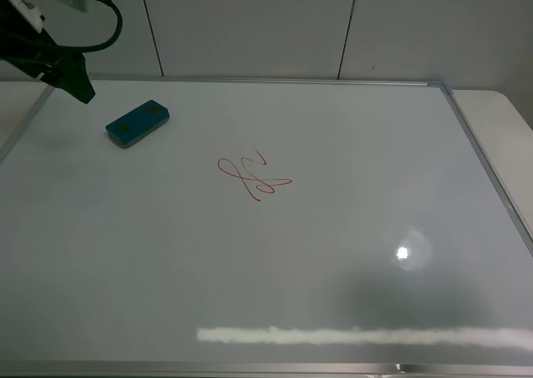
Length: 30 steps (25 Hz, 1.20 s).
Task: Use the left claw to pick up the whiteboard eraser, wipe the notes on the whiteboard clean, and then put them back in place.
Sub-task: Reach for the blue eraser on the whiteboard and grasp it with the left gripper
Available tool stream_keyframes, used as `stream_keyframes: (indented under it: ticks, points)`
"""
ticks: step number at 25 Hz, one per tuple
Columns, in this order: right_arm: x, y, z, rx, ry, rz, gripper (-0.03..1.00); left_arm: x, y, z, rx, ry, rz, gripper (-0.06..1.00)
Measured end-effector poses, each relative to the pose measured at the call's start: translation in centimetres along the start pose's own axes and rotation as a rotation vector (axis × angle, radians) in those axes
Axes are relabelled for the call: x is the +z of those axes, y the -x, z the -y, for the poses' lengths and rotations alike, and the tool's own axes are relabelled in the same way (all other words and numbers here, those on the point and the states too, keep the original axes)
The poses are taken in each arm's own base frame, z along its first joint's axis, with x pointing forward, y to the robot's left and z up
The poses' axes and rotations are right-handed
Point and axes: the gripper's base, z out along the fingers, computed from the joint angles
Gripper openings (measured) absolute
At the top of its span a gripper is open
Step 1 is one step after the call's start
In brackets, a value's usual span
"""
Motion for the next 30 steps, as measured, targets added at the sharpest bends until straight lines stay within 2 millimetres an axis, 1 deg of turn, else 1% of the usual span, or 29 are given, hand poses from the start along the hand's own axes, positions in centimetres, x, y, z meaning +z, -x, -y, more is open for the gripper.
stream_keyframes:
  ticks: [4,9,15,22,30]
  points:
    - [0.0,0.0,0.0,0.0,0.0,0.0,0.99,2.4,0.4,-0.9,-0.011,-0.028,-0.051,0.99]
    - [0.0,0.0,0.0,0.0,0.0,0.0,0.99,4.4,1.5,-1.4,-0.011,-0.056,-0.07,0.99]
    - [0.0,0.0,0.0,0.0,0.0,0.0,0.99,6.9,2.2,-0.7,0.036,-0.078,-0.083,0.99]
    - [0.0,0.0,0.0,0.0,0.0,0.0,0.99,9.8,2.2,0.1,0.054,-0.098,-0.101,0.99]
    - [0.0,0.0,0.0,0.0,0.0,0.0,0.99,11.6,3.0,1.1,0.085,-0.099,-0.088,0.99]
